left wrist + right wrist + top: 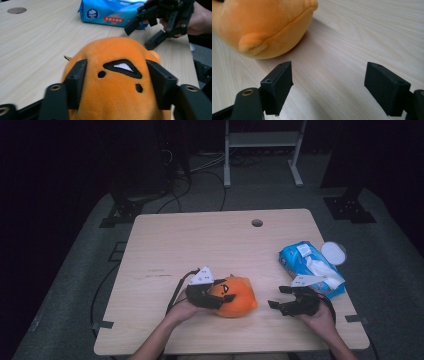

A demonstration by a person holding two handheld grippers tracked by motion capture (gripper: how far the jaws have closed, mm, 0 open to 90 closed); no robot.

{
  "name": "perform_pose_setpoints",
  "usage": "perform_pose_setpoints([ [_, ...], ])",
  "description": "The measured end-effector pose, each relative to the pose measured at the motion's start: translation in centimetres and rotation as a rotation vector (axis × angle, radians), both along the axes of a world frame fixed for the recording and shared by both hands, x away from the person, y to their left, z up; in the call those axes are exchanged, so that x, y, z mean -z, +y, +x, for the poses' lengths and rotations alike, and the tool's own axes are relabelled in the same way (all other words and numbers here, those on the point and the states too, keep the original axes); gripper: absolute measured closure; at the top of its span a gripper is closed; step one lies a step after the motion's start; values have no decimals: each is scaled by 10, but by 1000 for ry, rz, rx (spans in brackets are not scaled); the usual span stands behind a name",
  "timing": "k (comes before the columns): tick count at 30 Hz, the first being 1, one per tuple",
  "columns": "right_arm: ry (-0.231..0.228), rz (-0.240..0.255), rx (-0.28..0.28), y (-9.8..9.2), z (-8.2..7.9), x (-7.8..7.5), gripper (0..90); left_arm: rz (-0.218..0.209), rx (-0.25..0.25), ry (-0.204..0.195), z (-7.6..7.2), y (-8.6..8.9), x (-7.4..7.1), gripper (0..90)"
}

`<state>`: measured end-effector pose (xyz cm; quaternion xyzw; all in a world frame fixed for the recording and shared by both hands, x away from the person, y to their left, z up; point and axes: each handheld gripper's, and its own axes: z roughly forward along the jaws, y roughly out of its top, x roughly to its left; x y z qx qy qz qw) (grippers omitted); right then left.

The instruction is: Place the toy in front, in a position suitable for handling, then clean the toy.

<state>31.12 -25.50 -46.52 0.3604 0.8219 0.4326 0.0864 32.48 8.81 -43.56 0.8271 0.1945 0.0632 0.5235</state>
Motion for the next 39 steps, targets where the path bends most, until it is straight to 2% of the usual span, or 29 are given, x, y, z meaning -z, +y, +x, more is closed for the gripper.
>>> perform_pose_setpoints([
  [3, -4, 2, 2, 0, 1, -1, 214, 31, 16, -29, -5, 1, -2, 292],
  [5, -10, 3, 1, 1, 2, -3, 214, 13, 15, -21, -8, 2, 1, 270],
  [10, -41, 6, -5, 2, 1, -8, 214, 13, 24, -21, -11, 5, 3, 212],
  [15, -58, -1, -5, 2, -2, -11, 215, 26, 24, -28, -13, 6, 3, 198],
  [19, -103, 25, 6, 2, -6, -23, 214, 42, 25, -33, -16, 7, 2, 190],
  [22, -124, 34, 15, -2, -6, -29, 214, 33, 23, -32, -15, 8, 3, 188],
  [33, -195, 55, 115, -37, 5, -51, 223, 28, 20, -29, -15, 8, 6, 170],
  [39, -211, 3, 163, -56, 9, -56, 227, 37, 17, -36, -16, 6, 6, 158],
])
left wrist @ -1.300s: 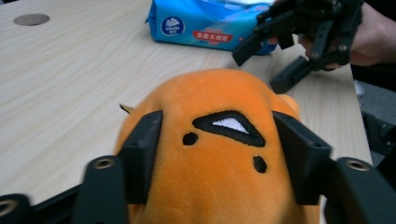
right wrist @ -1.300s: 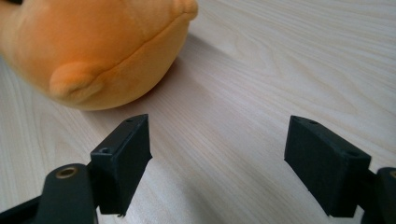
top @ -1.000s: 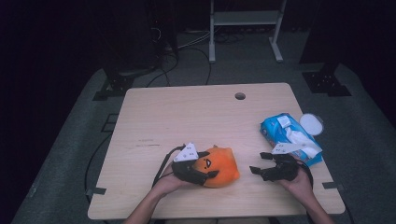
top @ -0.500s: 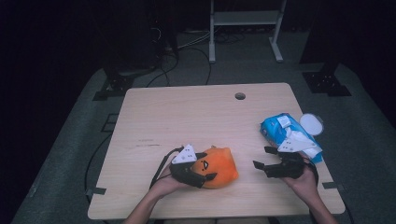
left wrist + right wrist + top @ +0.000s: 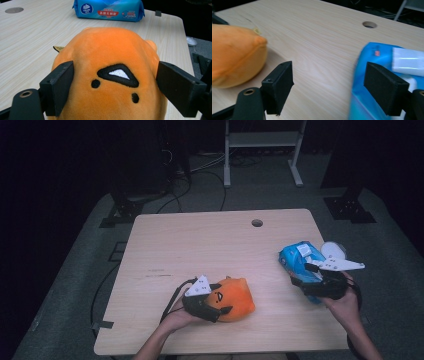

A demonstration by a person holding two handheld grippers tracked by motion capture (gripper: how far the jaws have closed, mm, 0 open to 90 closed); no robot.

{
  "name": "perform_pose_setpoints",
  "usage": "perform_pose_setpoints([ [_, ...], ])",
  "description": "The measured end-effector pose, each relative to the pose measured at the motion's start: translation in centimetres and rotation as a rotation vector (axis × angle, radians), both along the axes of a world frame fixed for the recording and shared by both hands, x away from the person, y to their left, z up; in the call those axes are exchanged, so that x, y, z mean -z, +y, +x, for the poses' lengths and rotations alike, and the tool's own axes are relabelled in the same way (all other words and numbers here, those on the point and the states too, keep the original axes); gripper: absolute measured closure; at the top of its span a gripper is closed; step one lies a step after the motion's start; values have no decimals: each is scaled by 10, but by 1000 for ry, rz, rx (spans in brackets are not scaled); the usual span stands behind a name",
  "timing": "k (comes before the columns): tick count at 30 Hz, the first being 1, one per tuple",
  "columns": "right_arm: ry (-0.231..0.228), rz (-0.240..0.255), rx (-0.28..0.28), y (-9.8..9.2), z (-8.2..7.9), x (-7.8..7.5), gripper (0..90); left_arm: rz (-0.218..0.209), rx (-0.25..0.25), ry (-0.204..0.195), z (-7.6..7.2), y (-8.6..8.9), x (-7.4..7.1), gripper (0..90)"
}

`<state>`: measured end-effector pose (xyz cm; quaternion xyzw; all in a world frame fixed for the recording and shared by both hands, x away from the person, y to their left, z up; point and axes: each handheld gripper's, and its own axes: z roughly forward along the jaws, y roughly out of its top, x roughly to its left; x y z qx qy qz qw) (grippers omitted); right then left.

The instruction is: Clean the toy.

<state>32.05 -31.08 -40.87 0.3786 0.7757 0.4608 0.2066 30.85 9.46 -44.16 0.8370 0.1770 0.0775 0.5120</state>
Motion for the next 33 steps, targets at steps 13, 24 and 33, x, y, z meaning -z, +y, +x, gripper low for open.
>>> perform_pose_setpoints([
  [13, 2, -38, 105, -39, 13, -1, 269, 7, -6, -12, -1, -2, 2, 150],
  [24, 47, -50, 200, -61, 24, 14, 445, -2, -7, -9, 0, -2, 4, 148],
  [33, 53, -94, 249, -55, 23, 24, 598, -12, -8, -8, 1, -1, 6, 146],
])
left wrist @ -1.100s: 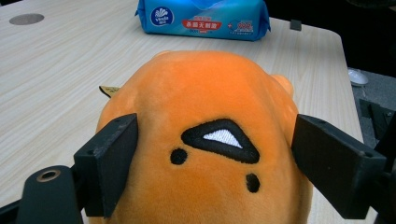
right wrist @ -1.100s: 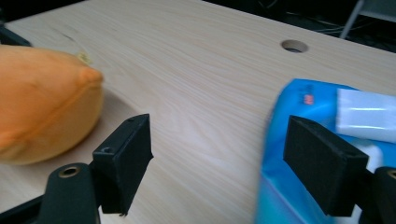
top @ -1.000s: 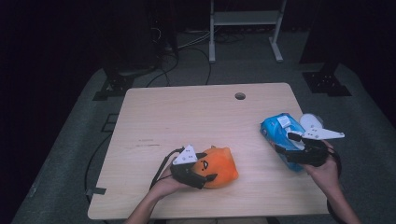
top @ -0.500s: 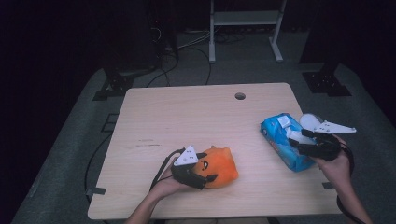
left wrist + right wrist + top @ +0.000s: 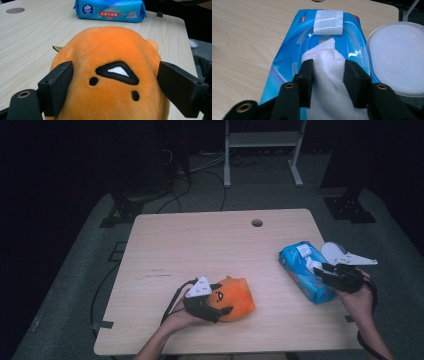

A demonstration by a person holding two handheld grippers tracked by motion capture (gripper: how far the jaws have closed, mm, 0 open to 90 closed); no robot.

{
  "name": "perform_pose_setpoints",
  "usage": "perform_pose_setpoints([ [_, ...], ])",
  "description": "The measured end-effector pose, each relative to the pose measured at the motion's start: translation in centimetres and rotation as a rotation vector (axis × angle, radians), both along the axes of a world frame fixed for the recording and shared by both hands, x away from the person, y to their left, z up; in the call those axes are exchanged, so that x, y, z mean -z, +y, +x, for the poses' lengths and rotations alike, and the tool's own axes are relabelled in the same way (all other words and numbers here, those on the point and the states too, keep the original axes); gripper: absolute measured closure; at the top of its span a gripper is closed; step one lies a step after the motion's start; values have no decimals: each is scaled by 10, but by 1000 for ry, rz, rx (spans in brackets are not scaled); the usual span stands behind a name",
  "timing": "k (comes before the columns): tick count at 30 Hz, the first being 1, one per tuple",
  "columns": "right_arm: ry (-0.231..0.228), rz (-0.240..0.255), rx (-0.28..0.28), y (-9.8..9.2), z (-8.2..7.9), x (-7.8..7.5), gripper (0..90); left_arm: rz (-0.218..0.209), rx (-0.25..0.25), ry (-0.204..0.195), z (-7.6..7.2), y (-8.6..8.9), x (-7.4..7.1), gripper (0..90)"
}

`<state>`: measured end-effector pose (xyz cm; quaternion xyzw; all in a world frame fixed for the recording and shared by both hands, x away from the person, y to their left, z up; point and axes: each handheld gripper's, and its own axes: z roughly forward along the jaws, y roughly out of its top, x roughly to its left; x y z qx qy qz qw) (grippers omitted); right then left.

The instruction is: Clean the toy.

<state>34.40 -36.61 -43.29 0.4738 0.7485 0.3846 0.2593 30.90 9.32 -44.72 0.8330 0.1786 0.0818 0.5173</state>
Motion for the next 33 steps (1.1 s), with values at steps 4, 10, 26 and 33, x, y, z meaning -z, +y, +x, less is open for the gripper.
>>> perform_pose_setpoints([
  [4, 21, 10, 28, 1, 0, -1, 713, -1, 0, -1, 0, 0, 1, 145],
  [10, 74, 31, 28, 3, 1, -3, 837, -6, -3, -3, 0, 0, 1, 141],
  [26, 40, 195, -39, -6, -16, -39, 856, -16, -2, -4, 0, 0, 3, 138],
  [33, -39, 212, -172, 11, -45, -75, 856, -18, -1, -3, 1, 1, 3, 136],
])
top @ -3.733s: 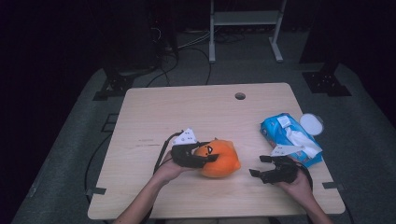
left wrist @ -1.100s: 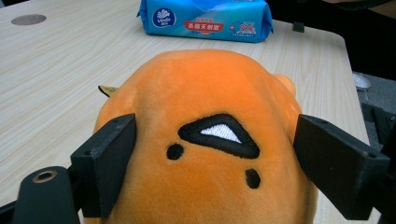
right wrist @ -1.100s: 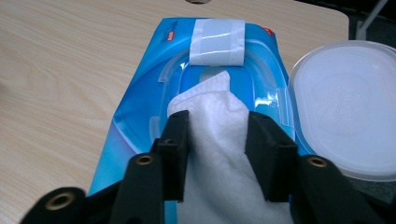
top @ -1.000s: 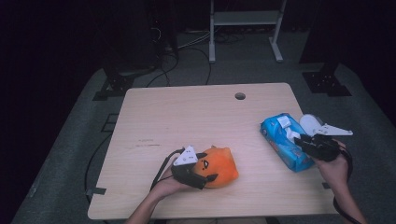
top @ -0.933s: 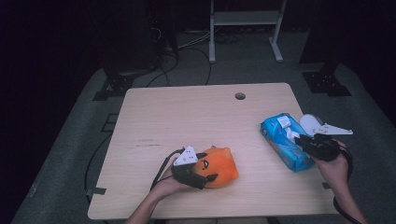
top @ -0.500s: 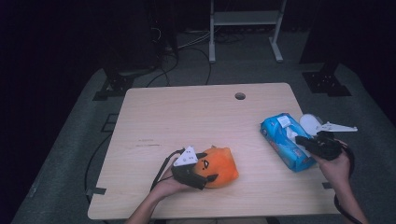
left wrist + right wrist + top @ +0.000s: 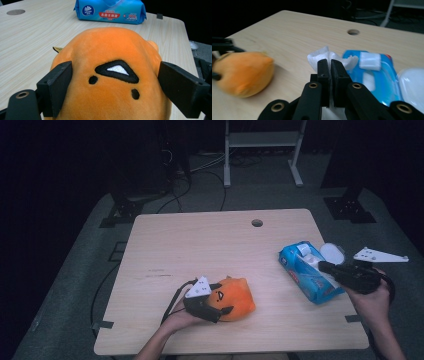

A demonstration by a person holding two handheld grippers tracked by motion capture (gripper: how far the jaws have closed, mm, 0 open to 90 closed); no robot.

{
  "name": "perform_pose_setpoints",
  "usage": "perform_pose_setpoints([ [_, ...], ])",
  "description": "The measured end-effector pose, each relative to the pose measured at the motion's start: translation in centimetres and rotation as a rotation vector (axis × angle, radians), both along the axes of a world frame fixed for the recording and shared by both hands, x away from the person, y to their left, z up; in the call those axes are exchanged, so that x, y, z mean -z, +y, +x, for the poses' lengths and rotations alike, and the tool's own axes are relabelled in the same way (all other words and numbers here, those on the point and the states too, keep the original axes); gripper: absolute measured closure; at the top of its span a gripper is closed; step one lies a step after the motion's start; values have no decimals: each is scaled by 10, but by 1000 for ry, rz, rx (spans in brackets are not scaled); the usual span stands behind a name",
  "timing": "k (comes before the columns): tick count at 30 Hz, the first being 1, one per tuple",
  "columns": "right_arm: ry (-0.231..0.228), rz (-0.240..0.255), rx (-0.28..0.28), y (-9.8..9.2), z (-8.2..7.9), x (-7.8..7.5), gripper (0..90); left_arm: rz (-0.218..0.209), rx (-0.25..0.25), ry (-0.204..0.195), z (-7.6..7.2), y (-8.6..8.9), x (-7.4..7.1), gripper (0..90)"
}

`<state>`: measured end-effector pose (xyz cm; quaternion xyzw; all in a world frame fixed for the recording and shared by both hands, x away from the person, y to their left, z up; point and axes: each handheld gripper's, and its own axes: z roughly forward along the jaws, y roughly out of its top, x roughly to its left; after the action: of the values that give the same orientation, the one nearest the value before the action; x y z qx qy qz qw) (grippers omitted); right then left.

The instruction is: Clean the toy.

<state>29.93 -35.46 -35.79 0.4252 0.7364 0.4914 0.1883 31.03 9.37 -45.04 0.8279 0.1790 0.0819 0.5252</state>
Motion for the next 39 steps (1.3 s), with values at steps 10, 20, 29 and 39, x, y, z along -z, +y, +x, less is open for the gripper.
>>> perform_pose_setpoints([
  [10, 26, -17, -332, 68, -35, -14, 855, -8, 3, 1, 0, 0, 1, 135],
  [20, 121, -109, -523, 136, -14, 6, 852, -5, 10, -6, 1, -1, 1, 125],
  [29, 139, -161, -527, 168, 19, 33, 847, -10, 11, -7, 1, -1, 2, 124],
  [39, 161, -71, -516, 164, 41, 60, 687, -2, 9, -3, 2, -2, 3, 118],
])
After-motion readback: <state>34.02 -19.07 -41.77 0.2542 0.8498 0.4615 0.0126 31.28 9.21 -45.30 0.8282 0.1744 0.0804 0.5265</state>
